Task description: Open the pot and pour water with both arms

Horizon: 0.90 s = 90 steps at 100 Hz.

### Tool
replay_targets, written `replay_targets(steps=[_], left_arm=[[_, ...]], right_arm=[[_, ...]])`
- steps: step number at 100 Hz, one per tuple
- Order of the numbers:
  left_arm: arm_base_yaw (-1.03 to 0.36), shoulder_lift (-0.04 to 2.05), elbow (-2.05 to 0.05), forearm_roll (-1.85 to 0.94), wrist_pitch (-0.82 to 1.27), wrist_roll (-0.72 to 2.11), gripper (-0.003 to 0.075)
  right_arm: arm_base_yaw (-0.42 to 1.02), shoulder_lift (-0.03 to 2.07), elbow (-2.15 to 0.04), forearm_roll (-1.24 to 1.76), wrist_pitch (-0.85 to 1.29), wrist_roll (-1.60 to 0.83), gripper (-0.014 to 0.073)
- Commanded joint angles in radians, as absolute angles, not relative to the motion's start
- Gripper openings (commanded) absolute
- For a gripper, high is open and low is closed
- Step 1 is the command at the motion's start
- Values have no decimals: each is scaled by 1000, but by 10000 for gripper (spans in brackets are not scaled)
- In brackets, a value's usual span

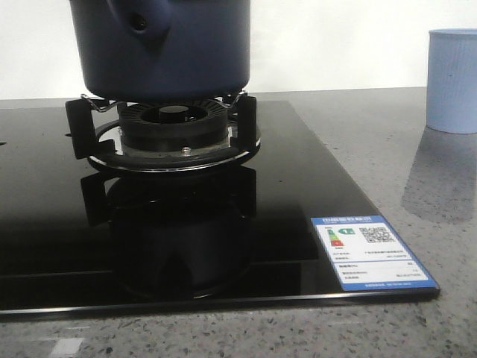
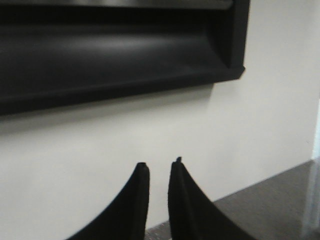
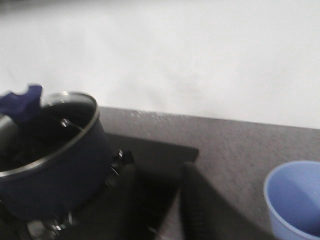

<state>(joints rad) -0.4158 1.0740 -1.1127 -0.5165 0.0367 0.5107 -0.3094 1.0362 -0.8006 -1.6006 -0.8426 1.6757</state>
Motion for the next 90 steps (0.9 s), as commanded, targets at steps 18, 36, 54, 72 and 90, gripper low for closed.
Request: replay_targets(steps=[18,36,54,72,90], left_arm=[[-242,900,-1107,-475,32,510,-20],[-167,713,-885,-463,-100,510,-20],[-165,497,-612,-476,-187,508,-20],[-165,279,-392,-489,-195,508,-20],[-165,93,-243,-489,-192,508,-20]], right_arm=[[-311,988,-827,-1369,-898,1679,-67],[-311,825,-804,-1375,-794,1599,-57],[-311,620,-697,-1393,-629,1586,-58],[-311,456,-522,-1497,-546,1586,-58],[-311,317,-354,-1529,-493,1586,-58]])
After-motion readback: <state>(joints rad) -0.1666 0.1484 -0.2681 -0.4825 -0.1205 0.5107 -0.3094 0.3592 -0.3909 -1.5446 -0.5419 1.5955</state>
